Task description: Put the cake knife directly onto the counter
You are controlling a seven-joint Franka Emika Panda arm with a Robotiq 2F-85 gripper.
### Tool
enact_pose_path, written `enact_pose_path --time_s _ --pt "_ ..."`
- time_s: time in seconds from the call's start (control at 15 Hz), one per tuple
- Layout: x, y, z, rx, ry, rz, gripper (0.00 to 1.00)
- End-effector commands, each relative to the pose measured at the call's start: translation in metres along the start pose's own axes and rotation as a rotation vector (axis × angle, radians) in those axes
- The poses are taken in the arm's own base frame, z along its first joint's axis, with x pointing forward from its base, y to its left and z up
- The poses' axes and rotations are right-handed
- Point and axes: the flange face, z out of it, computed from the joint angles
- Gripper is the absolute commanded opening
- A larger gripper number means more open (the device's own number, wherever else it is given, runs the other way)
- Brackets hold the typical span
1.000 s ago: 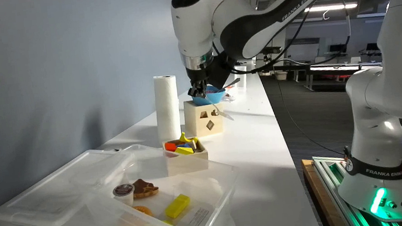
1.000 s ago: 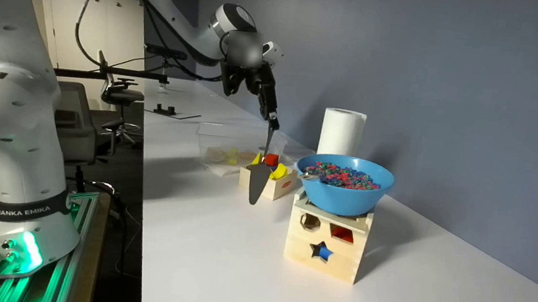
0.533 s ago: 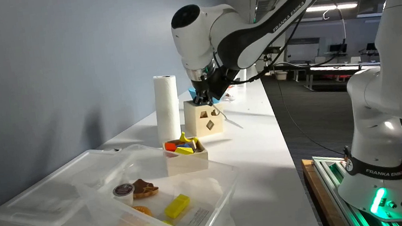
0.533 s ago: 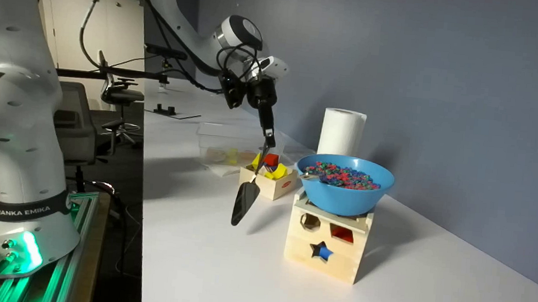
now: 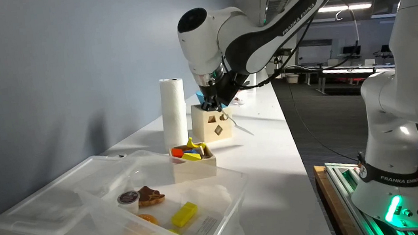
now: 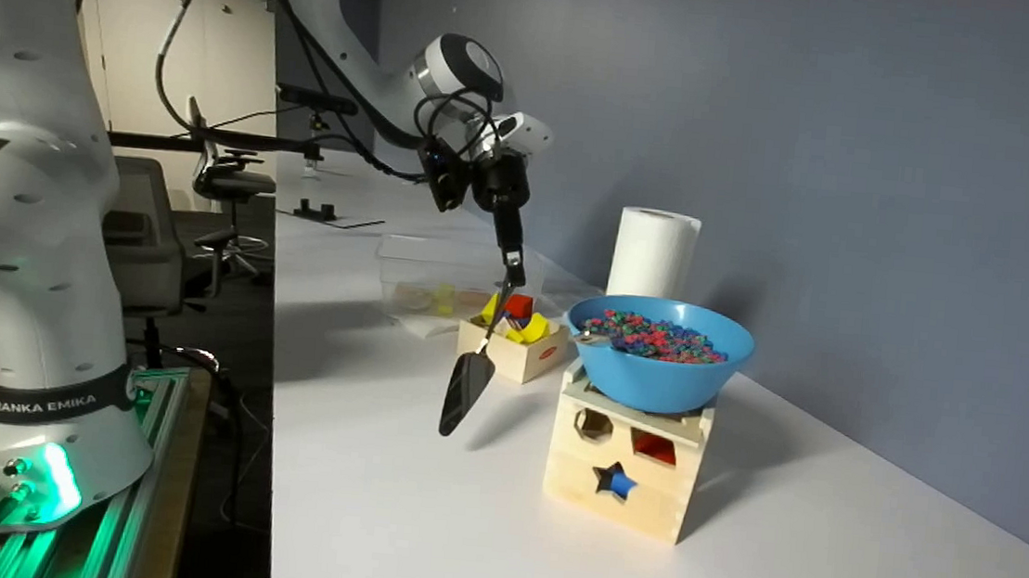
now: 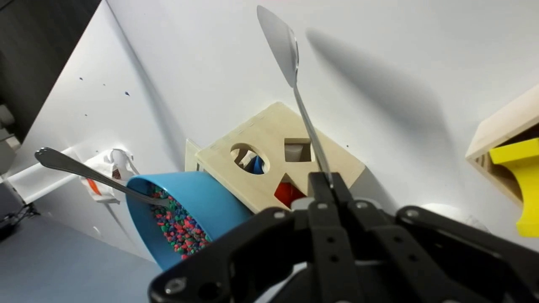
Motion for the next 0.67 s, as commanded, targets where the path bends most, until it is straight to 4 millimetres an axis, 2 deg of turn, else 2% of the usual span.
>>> enact_pose_path --time_s 0.0,0.6 --pt "-0.004 -0.017 0.016 -0.013 -0.025 0.036 0.01" --pt "-0.015 -0.038 0.045 0.010 0.026 0.118 0.01"
